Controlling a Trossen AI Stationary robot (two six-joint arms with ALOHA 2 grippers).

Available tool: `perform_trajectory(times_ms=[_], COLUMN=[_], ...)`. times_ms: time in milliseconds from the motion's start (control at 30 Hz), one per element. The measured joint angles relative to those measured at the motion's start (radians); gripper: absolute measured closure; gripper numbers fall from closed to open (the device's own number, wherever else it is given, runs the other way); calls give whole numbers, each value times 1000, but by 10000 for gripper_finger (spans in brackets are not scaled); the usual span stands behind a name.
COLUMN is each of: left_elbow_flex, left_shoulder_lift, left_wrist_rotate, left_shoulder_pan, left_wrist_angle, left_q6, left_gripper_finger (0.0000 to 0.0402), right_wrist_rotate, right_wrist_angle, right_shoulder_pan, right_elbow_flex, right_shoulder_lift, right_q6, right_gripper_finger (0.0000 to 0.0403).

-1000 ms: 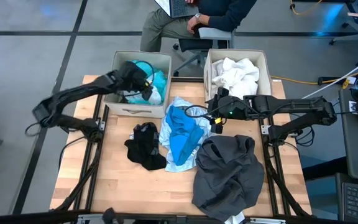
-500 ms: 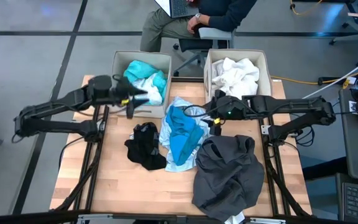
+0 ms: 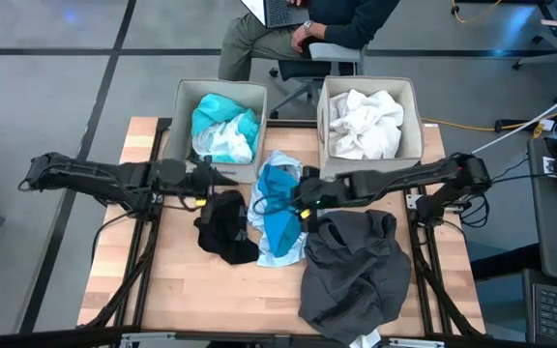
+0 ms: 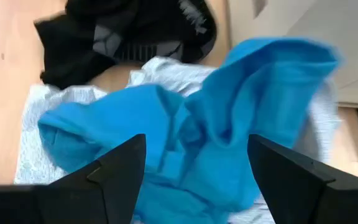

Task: Sort clothes
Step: Put the blue shorts into the left laundry organizer

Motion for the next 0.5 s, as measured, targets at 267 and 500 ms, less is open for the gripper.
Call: perform_trajectory(times_ms=[267,500], left_elbow_flex=[-71,-136], left_shoulder_lift=[1,1], left_wrist_rotate=[-53,-58], left_shoulder_pan=[-69,-75], left_wrist_angle=[29,48], left_q6=[-74,-130], left_gripper_finger=[222,222], right_wrist_rotate=[40,60], right_wrist_angle=[32,123], right_shoulder_pan=[3,-6], right_elbow_flex=[0,0], right_shoulder_lift=[117,152], right_q6=[-46,-48], right_gripper_finger=[123,123])
